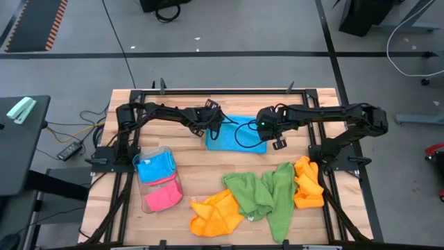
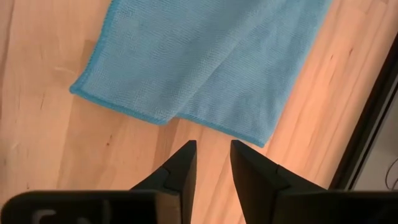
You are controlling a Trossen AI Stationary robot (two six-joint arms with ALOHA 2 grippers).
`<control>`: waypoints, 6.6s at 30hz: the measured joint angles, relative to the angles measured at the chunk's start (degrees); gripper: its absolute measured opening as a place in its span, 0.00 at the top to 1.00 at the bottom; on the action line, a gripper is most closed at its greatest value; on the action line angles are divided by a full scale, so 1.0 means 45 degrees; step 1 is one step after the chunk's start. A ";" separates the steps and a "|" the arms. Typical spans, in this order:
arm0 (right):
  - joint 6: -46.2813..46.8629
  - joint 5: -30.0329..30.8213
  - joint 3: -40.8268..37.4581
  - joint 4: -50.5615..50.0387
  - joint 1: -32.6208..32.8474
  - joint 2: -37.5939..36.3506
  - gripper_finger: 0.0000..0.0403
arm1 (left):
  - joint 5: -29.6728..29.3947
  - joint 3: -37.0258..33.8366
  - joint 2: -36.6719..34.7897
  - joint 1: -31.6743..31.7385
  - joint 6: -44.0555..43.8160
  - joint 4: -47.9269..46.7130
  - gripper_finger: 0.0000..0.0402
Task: Fold microfiber towels
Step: Fold the blue microfiber cloth
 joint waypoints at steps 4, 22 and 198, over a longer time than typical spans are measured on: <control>-0.0005 0.0000 0.0000 0.0012 0.0002 0.0000 0.75 | 0.0002 0.0000 0.0003 -0.0154 0.0243 -0.0015 0.61; 0.0472 -0.0340 0.0000 0.0160 0.0005 0.0000 0.76 | 0.1707 0.0000 -0.0085 0.0173 -0.2309 0.0058 0.97; 0.4861 -0.2604 -0.2492 0.8526 0.3056 -0.0338 0.48 | 0.6426 0.0136 -0.0704 -0.4941 -1.0050 0.1676 0.98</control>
